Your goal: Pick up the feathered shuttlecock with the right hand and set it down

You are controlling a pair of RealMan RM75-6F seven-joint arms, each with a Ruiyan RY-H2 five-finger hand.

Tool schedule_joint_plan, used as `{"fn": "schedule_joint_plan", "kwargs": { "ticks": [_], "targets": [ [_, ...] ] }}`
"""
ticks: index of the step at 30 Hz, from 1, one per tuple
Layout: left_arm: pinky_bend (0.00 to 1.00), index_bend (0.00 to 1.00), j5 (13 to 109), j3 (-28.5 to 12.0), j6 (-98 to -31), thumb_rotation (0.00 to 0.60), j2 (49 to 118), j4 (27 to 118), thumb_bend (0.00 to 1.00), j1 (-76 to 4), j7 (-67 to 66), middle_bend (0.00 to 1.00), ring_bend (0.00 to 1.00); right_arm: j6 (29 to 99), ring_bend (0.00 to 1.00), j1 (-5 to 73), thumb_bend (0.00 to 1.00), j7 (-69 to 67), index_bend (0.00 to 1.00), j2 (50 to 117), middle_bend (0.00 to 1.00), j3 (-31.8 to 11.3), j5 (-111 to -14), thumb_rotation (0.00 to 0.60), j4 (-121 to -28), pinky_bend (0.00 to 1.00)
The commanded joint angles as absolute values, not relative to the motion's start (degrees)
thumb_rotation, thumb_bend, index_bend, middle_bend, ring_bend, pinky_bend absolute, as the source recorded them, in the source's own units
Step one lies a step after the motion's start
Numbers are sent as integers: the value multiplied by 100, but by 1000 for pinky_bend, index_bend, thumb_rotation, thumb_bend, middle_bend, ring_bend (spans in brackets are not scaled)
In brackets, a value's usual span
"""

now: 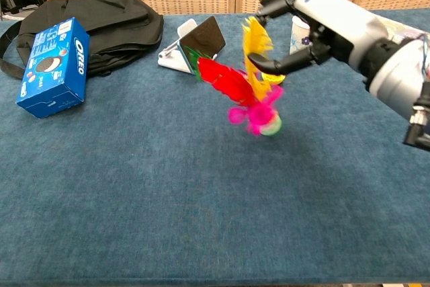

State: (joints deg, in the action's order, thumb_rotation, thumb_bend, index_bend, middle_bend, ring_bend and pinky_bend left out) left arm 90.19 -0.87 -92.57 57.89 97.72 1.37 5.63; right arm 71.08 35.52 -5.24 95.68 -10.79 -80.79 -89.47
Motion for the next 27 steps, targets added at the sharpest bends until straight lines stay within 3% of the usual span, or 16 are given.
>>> {"fn": "schedule_joint_plan", "kwargs": {
  "ticks": [1, 10, 12, 13, 15, 17, 20, 27],
  "targets": [
    [0, 0, 9025, -84, -9267, 600, 5795, 9773, 0, 142, 549, 0, 0, 7084, 0, 3394, 853, -910, 712, 9576, 26, -882, -8153, 600, -8464, 0],
    [0, 0, 9007, -84, -9224, 600, 5818, 9781, 0, 123, 479, 0, 0, 7122, 0, 3176, 853, -1611, 712, 9525, 26, -781, -8215, 600, -7663, 0],
    [0, 0, 9003, -84, -9217, 600, 5824, 9782, 0, 120, 463, 0, 0, 7125, 0, 3165, 849, -1735, 646, 9451, 18, -730, -8321, 600, -7644, 0],
    [0, 0, 9003, -81, -9208, 600, 5829, 9782, 0, 116, 449, 0, 0, 7126, 0, 3159, 824, -1829, 527, 9360, 10, -656, -8443, 600, -7664, 0],
    [0, 0, 9007, -77, -9205, 600, 5834, 9786, 0, 116, 434, 0, 0, 7184, 0, 3136, 649, -1993, 247, 9181, 0, -565, -8645, 600, -7755, 0],
    [0, 0, 9013, -73, -9210, 600, 5835, 9793, 0, 119, 427, 0, 0, 7283, 0, 3118, 320, -2008, 36, 9061, 0, -543, -8783, 600, -7852, 0],
    [0, 0, 9021, -69, -9220, 600, 5836, 9798, 0, 124, 425, 0, 0, 7488, 0, 3054, 41, -1907, 0, 8894, 0, -514, -8968, 600, -8079, 0],
    [0, 0, 9047, -60, -9248, 600, 5834, 9798, 0, 136, 428, 0, 0, 7669, 0, 2951, 0, -1398, 0, 8303, 0, -581, -9061, 600, -8837, 0]
  ]
}}
